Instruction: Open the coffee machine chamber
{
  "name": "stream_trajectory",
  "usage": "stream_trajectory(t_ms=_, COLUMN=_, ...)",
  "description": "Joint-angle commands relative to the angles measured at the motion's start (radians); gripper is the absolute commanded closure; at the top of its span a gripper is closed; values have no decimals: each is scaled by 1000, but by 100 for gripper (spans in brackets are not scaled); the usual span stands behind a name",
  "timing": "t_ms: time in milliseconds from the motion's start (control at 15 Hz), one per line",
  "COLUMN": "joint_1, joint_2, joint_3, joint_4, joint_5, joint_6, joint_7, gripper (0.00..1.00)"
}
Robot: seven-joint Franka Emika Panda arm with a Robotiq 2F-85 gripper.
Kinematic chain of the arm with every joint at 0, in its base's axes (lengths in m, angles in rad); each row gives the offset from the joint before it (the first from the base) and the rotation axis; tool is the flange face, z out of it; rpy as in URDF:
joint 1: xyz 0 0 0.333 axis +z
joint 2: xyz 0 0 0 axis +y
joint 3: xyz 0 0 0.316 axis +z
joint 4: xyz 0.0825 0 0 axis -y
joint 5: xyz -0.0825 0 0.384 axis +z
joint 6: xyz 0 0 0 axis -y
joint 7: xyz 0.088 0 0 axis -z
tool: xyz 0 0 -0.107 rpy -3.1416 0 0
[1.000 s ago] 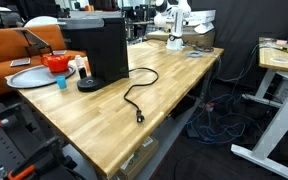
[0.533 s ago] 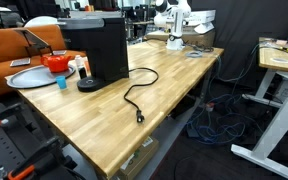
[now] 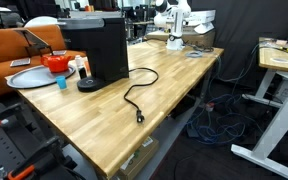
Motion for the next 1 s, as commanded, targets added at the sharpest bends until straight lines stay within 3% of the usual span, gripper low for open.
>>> stream_trajectory(t_ms=0, joint_1=3, joint_2=-30, joint_3=2, joint_4=-24, joint_5=-7, joint_6=-7, joint_7=-18, gripper=0)
stream_trajectory(t_ms=533, joint_1=13, joint_2=-84, joint_3=10, joint_4=-70, joint_5=-24, joint_6=1, joint_7=-43, gripper=0)
stream_trajectory(t_ms=933, joint_1=77, joint_2=-113, joint_3=29, joint_4=-119, joint_5=-39, joint_6=40, joint_7=-120, gripper=0)
